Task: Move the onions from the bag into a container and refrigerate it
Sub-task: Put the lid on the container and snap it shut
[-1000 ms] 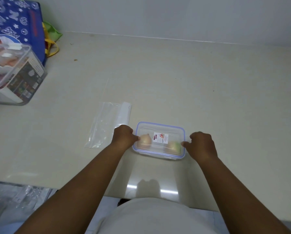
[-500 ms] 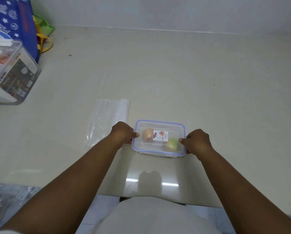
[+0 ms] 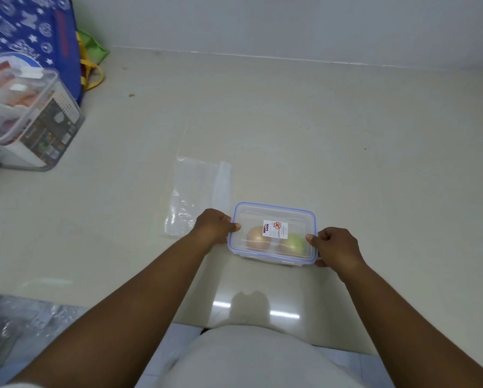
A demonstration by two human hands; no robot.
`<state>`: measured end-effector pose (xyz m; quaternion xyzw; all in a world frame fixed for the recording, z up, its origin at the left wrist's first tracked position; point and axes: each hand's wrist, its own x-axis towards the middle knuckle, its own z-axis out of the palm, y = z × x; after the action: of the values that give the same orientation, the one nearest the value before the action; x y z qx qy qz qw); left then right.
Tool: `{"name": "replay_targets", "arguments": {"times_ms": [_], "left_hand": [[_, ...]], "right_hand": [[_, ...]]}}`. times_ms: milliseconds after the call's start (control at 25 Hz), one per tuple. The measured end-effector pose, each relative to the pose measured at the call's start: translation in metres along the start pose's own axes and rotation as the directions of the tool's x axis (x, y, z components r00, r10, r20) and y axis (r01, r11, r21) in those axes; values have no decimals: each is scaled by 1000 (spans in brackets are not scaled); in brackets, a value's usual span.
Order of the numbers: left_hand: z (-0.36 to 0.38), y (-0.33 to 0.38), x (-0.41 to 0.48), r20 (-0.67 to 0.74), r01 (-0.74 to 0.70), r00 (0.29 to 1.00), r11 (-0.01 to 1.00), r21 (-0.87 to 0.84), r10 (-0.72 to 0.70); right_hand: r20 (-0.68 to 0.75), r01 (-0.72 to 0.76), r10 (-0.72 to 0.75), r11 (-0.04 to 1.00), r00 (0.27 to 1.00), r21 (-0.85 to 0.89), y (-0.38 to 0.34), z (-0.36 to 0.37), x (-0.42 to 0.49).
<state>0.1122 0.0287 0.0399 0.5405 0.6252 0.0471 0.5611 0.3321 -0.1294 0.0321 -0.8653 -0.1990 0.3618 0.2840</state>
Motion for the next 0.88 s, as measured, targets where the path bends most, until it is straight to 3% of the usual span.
{"name": "replay_targets", "arguments": {"times_ms": [240, 400, 760, 880], "left_hand": [[8, -14, -7, -77, -122, 987, 970, 209, 141], [7, -16, -9, -90, -127, 985, 968, 217, 149], [7, -19, -8, -102, -110, 987, 987, 119, 122], [7, -20, -8, -114, -153, 975, 952, 265, 188]], "right_hand": [[-22, 58, -60, 996, 998, -66, -1, 11, -8], [-21, 92, -95, 988, 995, -128, -5, 11, -1], [-28, 50, -51, 999, 998, -20, -4, 10, 7], [-34, 55, -55, 998, 998, -17, -3, 13, 6]]}}
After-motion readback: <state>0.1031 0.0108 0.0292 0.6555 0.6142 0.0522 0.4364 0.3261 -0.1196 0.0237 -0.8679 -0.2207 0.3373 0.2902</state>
